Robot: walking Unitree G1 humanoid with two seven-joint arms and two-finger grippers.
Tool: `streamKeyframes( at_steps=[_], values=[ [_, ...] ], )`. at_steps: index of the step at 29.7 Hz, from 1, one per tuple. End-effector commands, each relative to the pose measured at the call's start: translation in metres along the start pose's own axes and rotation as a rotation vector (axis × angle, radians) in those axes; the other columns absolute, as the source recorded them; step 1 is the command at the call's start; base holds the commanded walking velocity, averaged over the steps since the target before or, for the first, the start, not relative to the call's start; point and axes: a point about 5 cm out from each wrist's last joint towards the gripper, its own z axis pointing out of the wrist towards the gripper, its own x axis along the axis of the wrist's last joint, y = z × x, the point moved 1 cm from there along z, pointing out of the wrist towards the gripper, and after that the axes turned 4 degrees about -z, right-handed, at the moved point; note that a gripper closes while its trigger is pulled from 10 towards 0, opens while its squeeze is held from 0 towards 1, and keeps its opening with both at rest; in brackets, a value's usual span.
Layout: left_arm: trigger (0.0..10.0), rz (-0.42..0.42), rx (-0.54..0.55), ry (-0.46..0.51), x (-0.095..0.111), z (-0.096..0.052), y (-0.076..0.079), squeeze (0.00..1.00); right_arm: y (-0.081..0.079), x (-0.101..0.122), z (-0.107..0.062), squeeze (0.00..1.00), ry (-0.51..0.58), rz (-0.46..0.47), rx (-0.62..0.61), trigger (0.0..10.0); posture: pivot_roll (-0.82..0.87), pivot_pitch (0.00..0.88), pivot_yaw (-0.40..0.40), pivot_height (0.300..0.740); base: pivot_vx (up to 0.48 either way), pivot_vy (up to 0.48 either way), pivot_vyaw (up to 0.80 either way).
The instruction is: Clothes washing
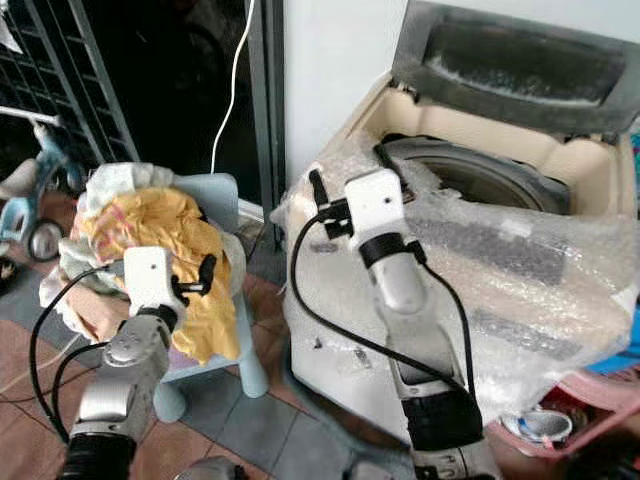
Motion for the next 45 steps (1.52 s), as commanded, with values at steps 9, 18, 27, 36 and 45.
streamKeyframes(
  at_steps=[9, 18, 27, 36, 45],
  values=[
    [10.0, 0.016, 0.001, 0.001, 0.001, 0.001, 0.006, 0.0, -0.013, -0.015, -0.011, 0.0, -0.073, 0.11, 0.051, 10.0, -0.03, 0.0, -0.008, 0.74, 0.0, 0.48, 0.53],
    [10.0, 0.003, 0.012, 0.061, 0.009, 0.0, 0.003, 0.0, -0.01, -0.035, -0.018, 0.0, -0.153, 0.166, 0.03, 10.0, -0.02, 0.0, -0.005, 0.74, 0.0, 0.16, 0.8],
    [10.0, -0.009, 0.018, 0.08, 0.012, -0.001, -0.001, 0.0, -0.005, -0.047, -0.019, 0.0, -0.223, 0.154, -0.012, 10.0, -0.03, 0.0, 0.0, 0.74, 0.0, 0.0, 0.32],
    [10.0, -0.009, 0.008, 0.073, 0.01, -0.001, -0.001, 0.0, 0.0, -0.066, -0.028, 0.0, -0.337, 0.124, -0.051, 10.0, -0.03, 0.0, 0.002, 0.74, 0.37, 0.0, 0.0],
    [10.0, -0.014, 0.008, 0.064, 0.009, -0.001, -0.001, 0.0, 0.001, -0.075, -0.029, 0.0, -0.393, 0.12, -0.061, 10.0, -0.03, 0.0, -0.002, 0.74, 0.473, 0.0, 0.0]
  ],
)
